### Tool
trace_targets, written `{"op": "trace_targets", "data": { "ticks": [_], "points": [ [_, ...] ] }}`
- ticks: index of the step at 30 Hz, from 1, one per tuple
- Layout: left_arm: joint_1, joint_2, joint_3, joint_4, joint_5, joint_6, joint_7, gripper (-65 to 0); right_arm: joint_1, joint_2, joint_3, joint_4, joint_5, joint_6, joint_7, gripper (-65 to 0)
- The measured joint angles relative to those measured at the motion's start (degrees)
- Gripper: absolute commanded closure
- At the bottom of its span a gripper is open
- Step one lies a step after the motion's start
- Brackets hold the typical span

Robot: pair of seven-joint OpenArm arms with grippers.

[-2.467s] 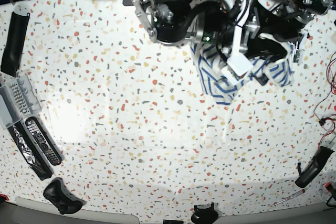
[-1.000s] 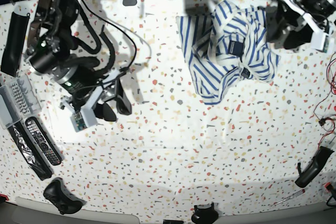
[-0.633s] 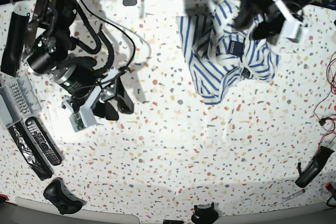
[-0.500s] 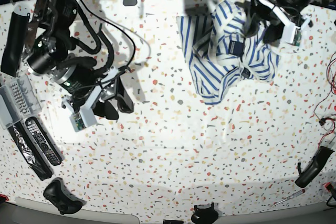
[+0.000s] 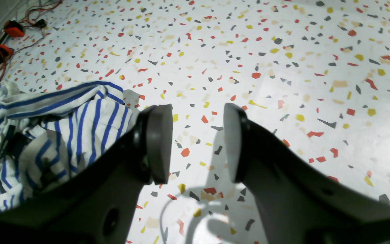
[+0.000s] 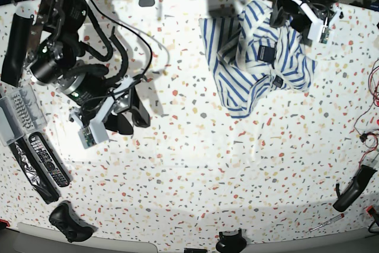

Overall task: Layout the t-shirt on the table in an organized manner, then fold the t-shirt properly
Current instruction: 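Release the shirt and raise both grippers away, then grasp the shirt edge with the left gripper and pull it flat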

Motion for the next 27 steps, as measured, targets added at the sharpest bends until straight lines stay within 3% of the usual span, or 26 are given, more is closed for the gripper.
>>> {"op": "trace_targets", "data": {
  "ticks": [2,3,5,6,10,14,16,25,26,27],
  "points": [
    [0.0,0.0,0.0,0.0,-1.9,0.0,0.6,-25.3,0.0,0.0,0.0,0.0,0.1,0.0,0.0,-24.2],
    [0.0,0.0,0.0,0.0,-2.5,0.0,1.3,-20.8,0.0,0.0,0.0,0.0,0.1,0.0,0.0,-24.2],
    [0.0,0.0,0.0,0.0,-2.3,0.0,1.4,-4.9,0.0,0.0,0.0,0.0,0.1,0.0,0.0,-24.2],
    [0.0,0.0,0.0,0.0,-1.6,0.0,1.3,0.0,0.0,0.0,0.0,0.0,0.0,0.0,0.0,-24.2],
    [-0.6,-0.2,-1.0,0.0,7.4,-0.4,0.3,0.0,0.0,0.0,0.0,0.0,0.0,0.0,0.0,-24.2],
    [-2.8,-0.3,-7.5,0.0,13.8,9.2,-3.3,0.0,0.0,0.0,0.0,0.0,0.1,0.0,0.0,-24.2],
    [-3.5,-0.4,-11.0,0.0,16.1,12.4,-6.0,0.0,0.0,0.0,0.0,0.0,1.1,0.0,0.0,-24.2],
    [-4.4,-0.2,-13.5,-1.0,19.0,12.9,-8.0,0.0,0.0,0.0,0.0,0.0,3.7,0.0,-0.2,-24.2],
    [-4.4,-0.3,-13.5,-1.0,18.9,12.9,-9.6,-1.2,0.0,0.0,0.0,0.0,3.7,0.0,-0.2,-24.2],
    [-4.5,-0.3,-13.5,-1.0,18.0,12.8,-11.5,-7.2,0.0,0.0,0.0,0.0,3.8,0.0,-0.2,-24.2]
  ]
}}
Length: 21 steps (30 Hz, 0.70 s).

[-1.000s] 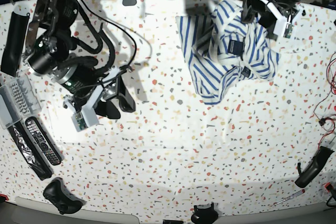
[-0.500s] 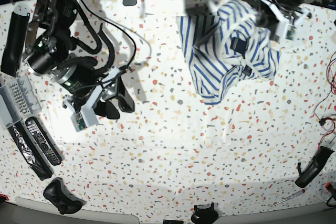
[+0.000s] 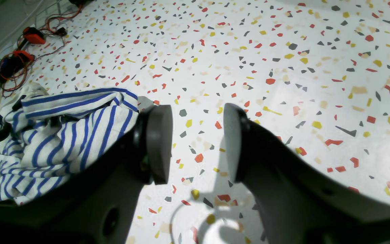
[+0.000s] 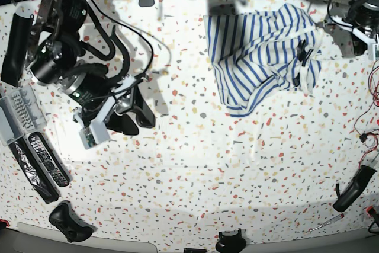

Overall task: Layout the t-shirt on the table in an organized manner, then fold the t-shirt properly
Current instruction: 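Grasp the shirt edge with the left gripper and pull it flat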

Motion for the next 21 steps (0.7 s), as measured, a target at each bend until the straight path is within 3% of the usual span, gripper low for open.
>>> {"op": "trace_targets", "data": {
  "ticks": [2,5,6,7,11,17,21],
  "points": [
    [-0.2,0.0,0.0,0.5,-3.8,-1.8,-2.0,-14.7,0.0,0.0,0.0,0.0,0.0,0.0,0.0,-24.2],
    [-0.1,-0.1,0.1,2.8,-13.9,-16.8,-2.1,-18.2,0.0,0.0,0.0,0.0,-0.2,0.0,0.0,-24.2],
    [-0.2,-0.1,0.3,3.2,-17.4,-20.3,-2.3,-18.2,0.0,0.0,0.0,0.0,-0.2,0.0,0.0,-24.2],
    [-0.3,-0.1,0.6,3.3,-19.7,-21.4,-2.3,-18.2,0.0,0.0,0.0,0.0,-0.2,0.0,0.0,-24.2],
    [-3.7,-0.2,3.0,2.9,-15.3,-18.3,3.0,-18.2,0.0,0.0,0.0,0.0,-0.4,0.0,-0.7,-24.2],
    [-10.6,-0.1,10.2,-1.6,-15.3,-18.4,7.1,-18.2,0.0,0.0,0.0,0.0,-0.2,0.0,-2.4,-24.2],
    [-13.7,-0.1,12.0,-7.1,-10.4,-13.7,7.1,-18.2,0.0,0.0,0.0,0.0,0.0,0.0,-3.7,-24.2]
  ]
}}
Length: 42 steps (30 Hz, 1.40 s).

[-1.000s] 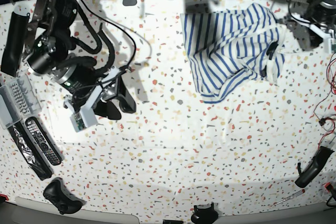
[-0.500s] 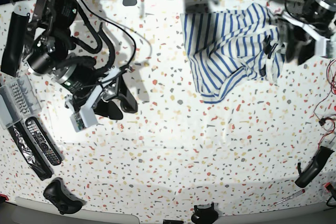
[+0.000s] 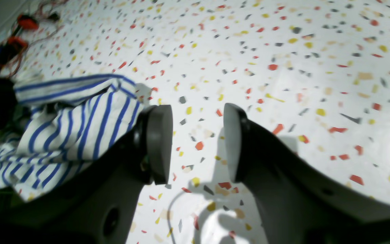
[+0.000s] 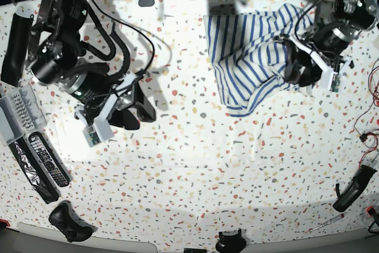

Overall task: Layout the t-shirt on the table in an organized manner, then fold the t-shirt properly
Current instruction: 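Grasp the shirt edge with the left gripper and pull it flat, then drag the shirt with the left gripper to spread it out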

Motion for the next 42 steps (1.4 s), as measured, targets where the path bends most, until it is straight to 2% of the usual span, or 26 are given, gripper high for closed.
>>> {"op": "trace_targets", "data": {
  "ticks": [6,8,10,15,18,22,25,27,29,34,36,42],
  "points": [
    [-2.1,0.0,0.0,-4.3,2.4,-0.2,-0.1,-18.2,0.0,0.0,0.0,0.0,-0.2,0.0,0.0,-24.2],
    [-2.7,0.0,0.0,-4.8,9.3,-0.5,-1.0,-18.2,0.0,0.0,0.0,0.0,-0.2,0.0,0.0,-24.2],
    [-3.0,-0.2,0.0,-6.2,16.8,3.2,-4.3,-18.2,0.0,0.0,0.0,0.0,-0.2,0.0,0.0,-24.2],
    [-3.0,-4.9,0.0,-14.8,27.8,13.1,-12.1,-18.2,0.0,0.0,0.0,0.0,-0.2,0.0,0.0,-24.2],
    [-2.7,-8.3,0.0,-18.0,28.6,17.3,-12.8,-18.2,0.0,0.0,0.0,0.0,-0.2,0.0,0.0,-24.2],
    [-2.8,-11.5,0.0,-16.9,27.9,20.8,-13.3,-18.1,0.0,0.0,0.0,0.0,-0.2,0.0,0.0,-24.2],
    [-2.4,-13.1,0.0,-13.5,21.3,21.2,-9.5,-18.1,0.0,0.0,0.0,0.0,-0.2,0.0,0.0,-24.2],
    [-0.8,-13.5,0.0,-9.8,16.4,21.1,-9.2,-18.1,0.0,0.0,0.0,0.0,-0.2,0.0,0.1,-24.2],
    [1.6,-13.6,0.0,-5.0,12.0,19.2,-9.1,-18.1,0.0,0.0,0.0,0.0,-0.2,0.0,0.7,-24.2],
    [6.8,-12.2,0.1,6.8,-1.8,7.8,-9.1,-18.1,0.0,0.0,0.0,0.0,-0.2,0.0,0.7,-24.2],
    [7.5,-10.2,0.1,8.0,-6.1,5.1,-7.8,-18.1,0.0,0.0,0.0,0.0,-0.2,0.0,0.7,-24.2],
    [7.6,-5.2,0.1,7.3,-11.3,1.6,-1.5,-18.1,0.0,0.0,0.0,0.0,-0.2,0.0,0.7,-24.2]
  ]
}}
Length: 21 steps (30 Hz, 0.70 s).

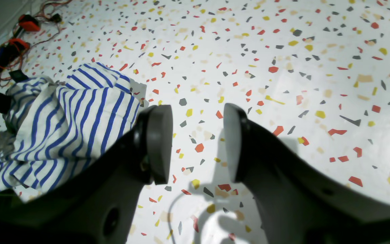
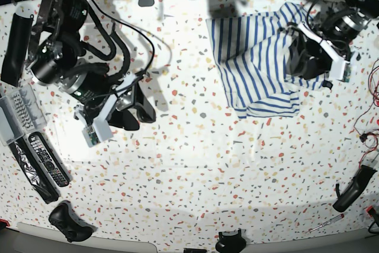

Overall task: Layout the t-shirt on the table in an organized manner, then fold the t-shirt properly
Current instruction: 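Drag the shirt with the left gripper to spread it out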

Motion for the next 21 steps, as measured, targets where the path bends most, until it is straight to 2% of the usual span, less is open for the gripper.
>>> {"op": "trace_targets", "data": {
  "ticks": [3,6,8,11,12,14,19,20,21],
  "points": [
    [0.0,1.4,0.0,0.0,-2.7,-0.4,1.4,-18.1,0.0,0.0,0.0,0.0,0.0,0.0,0.0,-24.2],
    [-0.2,2.2,1.7,0.0,-2.4,-0.3,2.7,-18.1,0.0,0.0,0.0,0.0,0.3,0.0,0.0,-24.2],
    [-0.3,2.2,4.1,-0.2,1.0,-0.4,1.1,-18.2,0.0,0.0,0.0,0.0,1.8,0.0,-0.2,-24.2],
    [-1.8,2.2,7.3,-2.6,6.1,2.9,-1.5,-19.4,0.0,0.0,0.0,0.0,1.9,0.0,-0.8,-24.2],
    [-2.7,2.2,8.1,-4.2,7.1,2.9,-1.4,-20.7,0.0,0.0,0.0,0.0,1.9,0.0,-1.1,-24.2],
    [-3.8,2.2,9.0,-7.3,7.6,3.1,-1.0,-22.8,0.0,0.0,0.0,0.0,1.9,0.0,-1.3,-24.2],
    [-4.7,2.2,9.3,-9.7,7.3,3.1,-1.0,-22.8,0.0,0.0,0.0,0.0,1.9,0.0,-1.3,-24.2],
    [-4.7,2.2,9.3,-9.7,7.3,3.1,-1.0,-21.4,0.0,0.0,0.0,0.0,1.9,0.0,-1.3,-24.2],
    [-4.7,2.2,9.3,-9.7,7.3,3.1,-1.0,-17.1,0.0,0.0,0.0,0.0,1.9,0.0,-1.3,-24.2]
  ]
}}
